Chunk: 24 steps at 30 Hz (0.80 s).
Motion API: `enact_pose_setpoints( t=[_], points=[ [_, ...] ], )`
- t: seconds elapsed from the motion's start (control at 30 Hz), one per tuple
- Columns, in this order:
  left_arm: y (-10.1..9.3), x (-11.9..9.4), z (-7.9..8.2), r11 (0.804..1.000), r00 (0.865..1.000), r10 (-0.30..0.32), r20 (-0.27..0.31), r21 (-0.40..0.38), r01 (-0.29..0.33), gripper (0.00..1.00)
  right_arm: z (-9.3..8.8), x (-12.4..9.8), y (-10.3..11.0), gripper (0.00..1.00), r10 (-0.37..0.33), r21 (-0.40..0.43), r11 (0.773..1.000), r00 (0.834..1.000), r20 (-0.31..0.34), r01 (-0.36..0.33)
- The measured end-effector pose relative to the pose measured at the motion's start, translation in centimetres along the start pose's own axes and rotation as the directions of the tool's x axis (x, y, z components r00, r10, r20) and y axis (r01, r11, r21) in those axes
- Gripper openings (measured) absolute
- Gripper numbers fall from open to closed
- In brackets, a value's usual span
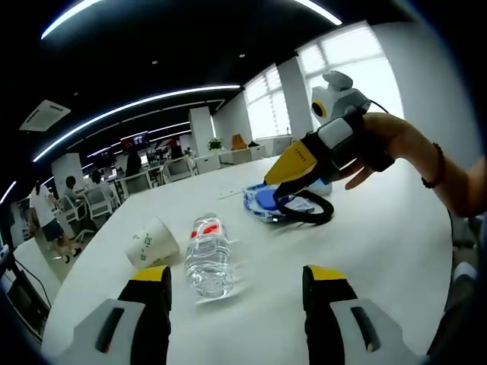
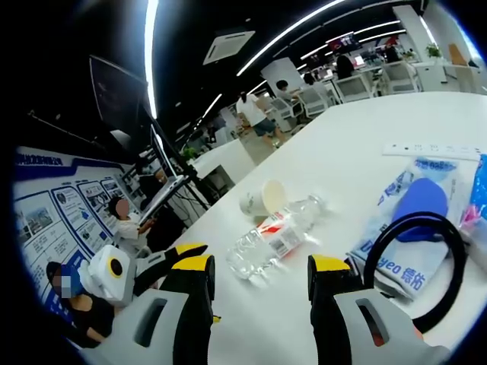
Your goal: Arrange the tabletop items into an orderly group along one side of the table until the central work area is clear of visible clutter.
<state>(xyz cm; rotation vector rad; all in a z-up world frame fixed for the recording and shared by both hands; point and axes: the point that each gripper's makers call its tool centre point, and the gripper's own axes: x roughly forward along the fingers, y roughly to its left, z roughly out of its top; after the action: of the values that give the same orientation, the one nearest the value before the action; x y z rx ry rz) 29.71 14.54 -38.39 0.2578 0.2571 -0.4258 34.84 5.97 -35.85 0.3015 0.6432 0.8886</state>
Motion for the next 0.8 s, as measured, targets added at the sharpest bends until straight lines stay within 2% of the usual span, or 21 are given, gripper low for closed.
enact_pose_setpoints(
  t=[0.3,0.53,0.8],
  points=[
    [0.0,1.0,0.5,1.000,1.000,-0.010,-0.002,0.015,0.010,0.69,0.8,0.8,-0.3,0.47,0.022,0.041,0.999,1.000,-0.012,-0.022],
    [-0.1,2.2,0.9,0.999,1.000,-0.017,-0.022,0.034,0.018,0.68,0.9,1.6,-0.7,0.47,0.012,0.025,1.000,1.000,-0.016,-0.012],
    [-0.2,2.5,0.9,0.999,0.999,-0.025,-0.023,0.034,0.026,0.68,0.9,1.9,-0.7,0.47,0.015,0.025,1.000,1.000,-0.026,-0.014]
  ],
)
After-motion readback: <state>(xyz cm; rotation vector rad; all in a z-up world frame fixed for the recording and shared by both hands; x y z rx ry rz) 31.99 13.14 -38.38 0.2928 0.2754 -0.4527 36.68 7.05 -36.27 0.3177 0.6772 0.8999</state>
